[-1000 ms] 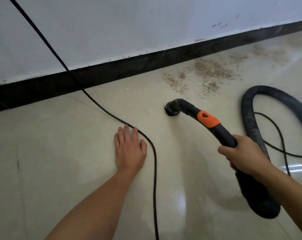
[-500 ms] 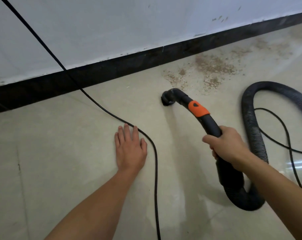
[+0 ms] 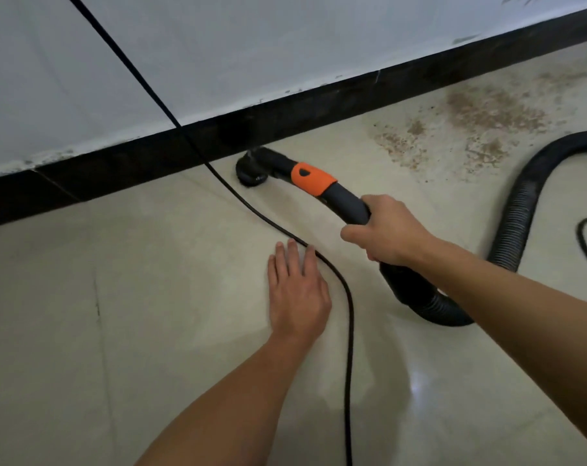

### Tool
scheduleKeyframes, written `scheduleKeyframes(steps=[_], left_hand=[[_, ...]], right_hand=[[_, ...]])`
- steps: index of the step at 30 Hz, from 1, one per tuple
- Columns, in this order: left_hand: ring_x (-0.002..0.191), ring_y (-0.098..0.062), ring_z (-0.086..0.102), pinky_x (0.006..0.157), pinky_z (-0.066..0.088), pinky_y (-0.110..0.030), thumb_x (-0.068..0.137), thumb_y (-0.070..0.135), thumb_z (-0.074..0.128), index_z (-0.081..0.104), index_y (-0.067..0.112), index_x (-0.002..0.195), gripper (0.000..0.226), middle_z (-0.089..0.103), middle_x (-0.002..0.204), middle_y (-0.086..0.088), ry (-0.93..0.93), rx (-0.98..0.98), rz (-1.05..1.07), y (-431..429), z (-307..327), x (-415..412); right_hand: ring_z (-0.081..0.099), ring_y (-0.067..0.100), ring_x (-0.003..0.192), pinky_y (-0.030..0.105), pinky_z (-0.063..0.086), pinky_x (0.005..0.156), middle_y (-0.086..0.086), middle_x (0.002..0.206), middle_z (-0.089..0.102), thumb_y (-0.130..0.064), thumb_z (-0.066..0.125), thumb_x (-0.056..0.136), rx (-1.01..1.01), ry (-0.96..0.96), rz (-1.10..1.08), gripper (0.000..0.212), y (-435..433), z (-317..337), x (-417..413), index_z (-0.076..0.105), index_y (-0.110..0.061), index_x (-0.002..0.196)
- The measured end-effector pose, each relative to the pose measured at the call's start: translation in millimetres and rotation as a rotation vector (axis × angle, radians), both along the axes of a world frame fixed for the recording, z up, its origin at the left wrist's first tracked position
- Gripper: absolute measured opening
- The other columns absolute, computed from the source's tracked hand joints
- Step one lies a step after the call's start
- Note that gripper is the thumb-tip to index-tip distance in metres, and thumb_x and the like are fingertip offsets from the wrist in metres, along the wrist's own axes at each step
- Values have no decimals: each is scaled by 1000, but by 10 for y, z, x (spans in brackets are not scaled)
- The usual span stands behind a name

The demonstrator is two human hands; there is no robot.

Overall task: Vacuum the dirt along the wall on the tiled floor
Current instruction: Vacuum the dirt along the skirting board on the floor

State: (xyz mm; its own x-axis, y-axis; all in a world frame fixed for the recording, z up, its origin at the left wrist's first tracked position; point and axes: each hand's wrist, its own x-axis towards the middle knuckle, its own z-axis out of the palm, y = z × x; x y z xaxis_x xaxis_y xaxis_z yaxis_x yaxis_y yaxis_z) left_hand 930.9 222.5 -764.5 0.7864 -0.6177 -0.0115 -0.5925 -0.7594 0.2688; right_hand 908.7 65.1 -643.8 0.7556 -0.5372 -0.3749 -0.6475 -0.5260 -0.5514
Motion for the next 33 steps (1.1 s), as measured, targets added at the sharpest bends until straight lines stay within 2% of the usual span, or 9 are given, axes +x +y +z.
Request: scheduleKeyframes(steps=[6, 9, 10, 13, 15, 22, 26, 28, 33], left_hand=[[137, -40, 37, 111, 33, -50, 94, 33, 28, 50, 10, 139, 55, 42, 147, -23, 79, 172, -63, 50, 155, 70], [147, -36, 12, 118, 16, -45, 101, 37, 29, 19, 16, 154, 57, 13, 159, -19, 192, 371, -200, 53, 364, 192], [146, -35, 11, 117, 17, -44, 100, 36, 32, 15, 18, 154, 59, 11, 159, -18, 225, 429, -234, 25, 454, 258], [131, -31, 36, 103, 34, -42, 96, 31, 41, 37, 18, 141, 47, 35, 144, -14, 254, 567, -294, -181, 794, 480], [124, -29, 42, 99, 35, -40, 96, 31, 41, 48, 17, 131, 38, 43, 134, -11, 197, 623, -327, -423, 988, 606], [125, -36, 37, 102, 33, -42, 99, 27, 38, 42, 7, 133, 40, 36, 137, -18, 379, 461, -236, -1398, 853, 399], [140, -47, 15, 114, 20, -48, 101, 35, 30, 18, 2, 148, 59, 13, 153, -32, 241, 426, -101, -1537, 509, 68], [146, -43, 0, 119, 7, -47, 102, 40, 22, 6, 7, 154, 63, -1, 158, -27, 190, 343, -96, -1409, 345, -27], [149, -32, 4, 120, 4, -42, 95, 50, 10, 19, 17, 154, 69, 9, 161, -16, 47, 163, -157, -1115, 126, 2]], right_hand=[[62, 22, 50, 33, 52, 53, 7, 68, 64, -24, 69, 79, -92, 196, 12, 13, -607, 383, -682, 58, -20, 83], [60, 20, 48, 30, 50, 47, 7, 68, 65, -23, 69, 79, -55, 272, -23, 12, -820, 590, -1099, 59, -21, 84], [60, 19, 47, 30, 50, 47, 6, 66, 65, -23, 70, 79, -44, 280, -46, 12, -842, 634, -1238, 59, -21, 82], [57, 19, 42, 32, 49, 45, 2, 56, 60, -21, 72, 75, -12, 258, -197, 13, -809, 679, -1718, 60, -17, 78], [56, 18, 39, 33, 47, 44, 2, 52, 58, -21, 72, 74, 26, 231, -338, 14, -723, 632, -2073, 59, -15, 76], [63, 26, 49, 41, 54, 54, 6, 51, 62, -29, 72, 72, -76, 164, -639, 18, -679, 318, -2614, 58, -18, 72], [64, 26, 54, 38, 54, 57, 7, 59, 65, -34, 73, 76, -18, 51, -663, 23, -901, 192, -2302, 56, -18, 78], [61, 22, 47, 34, 49, 51, 9, 61, 65, -33, 73, 81, 107, -20, -615, 23, -911, 165, -2165, 55, -18, 80], [55, 16, 37, 29, 43, 42, 11, 58, 61, -20, 70, 84, 250, -112, -595, 20, -970, 109, -2033, 52, -10, 83]])
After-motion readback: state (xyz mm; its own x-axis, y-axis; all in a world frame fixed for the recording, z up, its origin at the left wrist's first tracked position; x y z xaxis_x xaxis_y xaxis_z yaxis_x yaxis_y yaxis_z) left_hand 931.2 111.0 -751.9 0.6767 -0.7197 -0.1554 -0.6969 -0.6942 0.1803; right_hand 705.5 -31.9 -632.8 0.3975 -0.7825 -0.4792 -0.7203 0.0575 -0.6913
